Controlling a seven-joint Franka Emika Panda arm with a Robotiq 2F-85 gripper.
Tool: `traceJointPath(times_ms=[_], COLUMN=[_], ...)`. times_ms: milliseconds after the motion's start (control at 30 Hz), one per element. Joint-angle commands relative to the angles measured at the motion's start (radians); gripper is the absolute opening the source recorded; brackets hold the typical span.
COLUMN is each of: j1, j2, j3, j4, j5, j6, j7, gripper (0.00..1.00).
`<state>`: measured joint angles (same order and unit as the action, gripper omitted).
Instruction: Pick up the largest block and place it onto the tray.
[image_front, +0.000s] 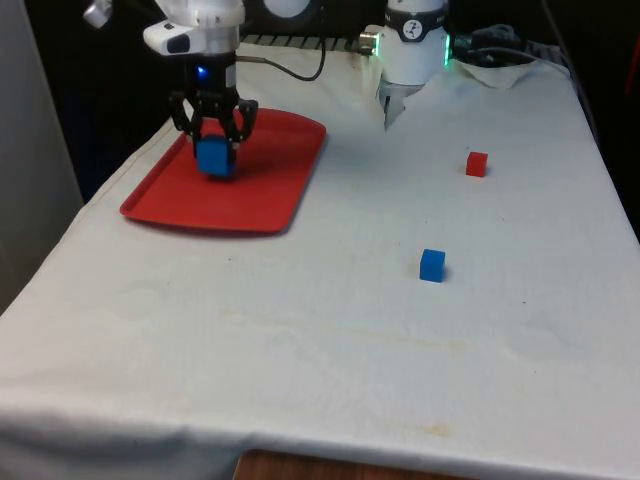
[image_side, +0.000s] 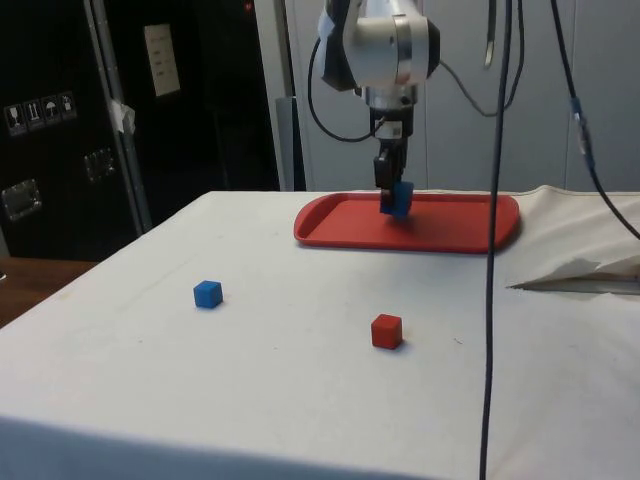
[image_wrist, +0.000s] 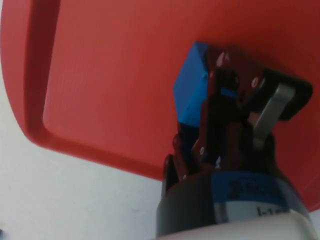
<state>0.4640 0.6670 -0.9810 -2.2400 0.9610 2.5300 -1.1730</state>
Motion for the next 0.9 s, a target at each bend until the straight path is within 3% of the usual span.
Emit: traceJointPath(times_ms=[0,67,100,133,233,367,400,433,533,567,667,700,733,767,867], j1=[-0.017,-0.02,-0.004,-0.021,-0.022,-0.017,-0.009,-0.015,-0.011,-0.01,-0.009,-0.008,-0.007,-0.008,-0.007], j2=[-0.002,0.014,0.016,0.022,0.048,0.054,0.053,0.055,0.055,0.055,0.055,0.055,0.053,0.055,0.055], j3=[0.014,0.014,0.0,0.014,0.011,0.0,-0.01,-0.002,-0.007,-0.008,-0.009,-0.01,-0.011,-0.01,-0.011], j4=[0.006,0.009,0.003,0.01,0.02,0.022,0.019,0.022,0.02,0.02,0.019,0.019,0.018,0.019,0.019], j5=[0.015,0.047,0.032,0.062,0.113,0.118,0.107,0.117,0.113,0.112,0.111,0.11,0.108,0.11,0.109], j6=[0.006,0.0,-0.005,-0.004,-0.025,-0.044,-0.047,-0.046,-0.047,-0.047,-0.048,-0.048,-0.05,-0.048,-0.048], j7=[-0.02,-0.044,-0.026,-0.055,-0.088,-0.091,-0.082,-0.09,-0.086,-0.086,-0.085,-0.084,-0.083,-0.084,-0.083], gripper=[0.0,0.0,0.0,0.0,0.0,0.0,0.0,0.0,0.02,0.07,0.35,0.56,0.66,0.66,0.96])
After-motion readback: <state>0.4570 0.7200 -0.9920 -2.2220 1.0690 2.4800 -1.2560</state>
